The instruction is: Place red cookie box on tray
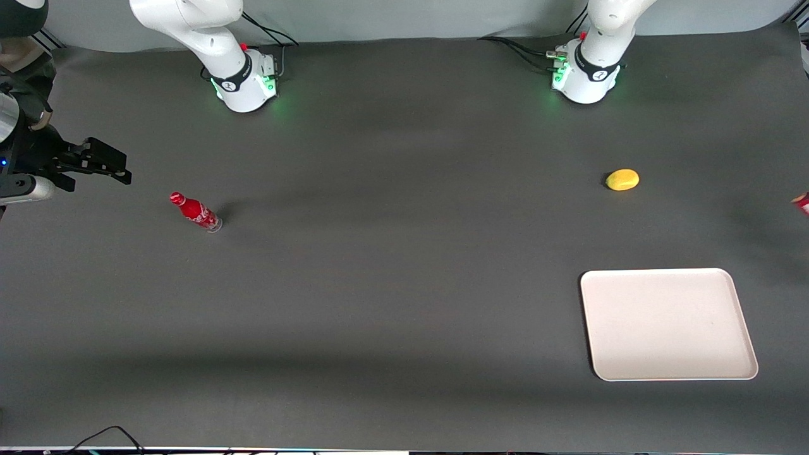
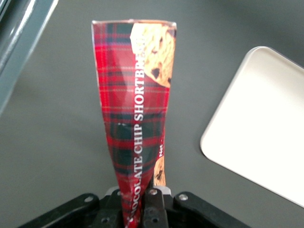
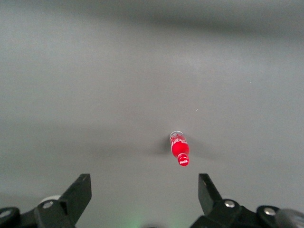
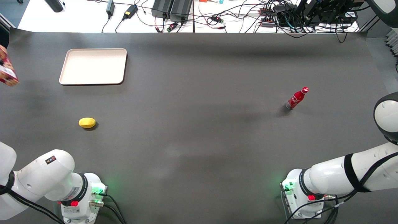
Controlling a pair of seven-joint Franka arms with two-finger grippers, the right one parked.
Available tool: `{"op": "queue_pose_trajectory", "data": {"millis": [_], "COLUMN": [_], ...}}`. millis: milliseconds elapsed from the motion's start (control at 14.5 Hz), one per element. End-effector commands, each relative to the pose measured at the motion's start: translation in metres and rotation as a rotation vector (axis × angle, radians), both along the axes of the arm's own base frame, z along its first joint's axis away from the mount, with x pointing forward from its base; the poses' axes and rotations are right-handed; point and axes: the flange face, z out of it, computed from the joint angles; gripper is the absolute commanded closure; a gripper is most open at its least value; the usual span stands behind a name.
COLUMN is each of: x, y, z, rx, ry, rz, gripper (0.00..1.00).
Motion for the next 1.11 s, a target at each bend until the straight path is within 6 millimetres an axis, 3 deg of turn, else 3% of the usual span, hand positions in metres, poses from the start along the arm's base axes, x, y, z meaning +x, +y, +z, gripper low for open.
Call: {"op": "queue_pose_trajectory", "data": {"millis": [0,69,138,346,484,692,830,1038], "x": [-0.011,-0.011,-0.009,0.013,0.037,0.076,0.095,0.113], "y": [-0.015,-0.021,-0.028,-0.059,-0.092,-0.142,-0.160,-0.156], "z": [0.087,0.106,0.112,0.113,0.104,0.074,0.050,-0.009], "rx": [0.016,0.026,0.025,0.040,0.082,0.156,0.213,0.210], "ry": [0.036,0.050,0.058,0.057,0.080,0.139,0.181,0.191], "rz": [-0.013,-0.026,-0.039,-0.115,-0.224,-0.457,-0.582,-0.671], "gripper": [1.00,1.00,1.00,1.00,1.00,1.00,1.00,1.00]}}
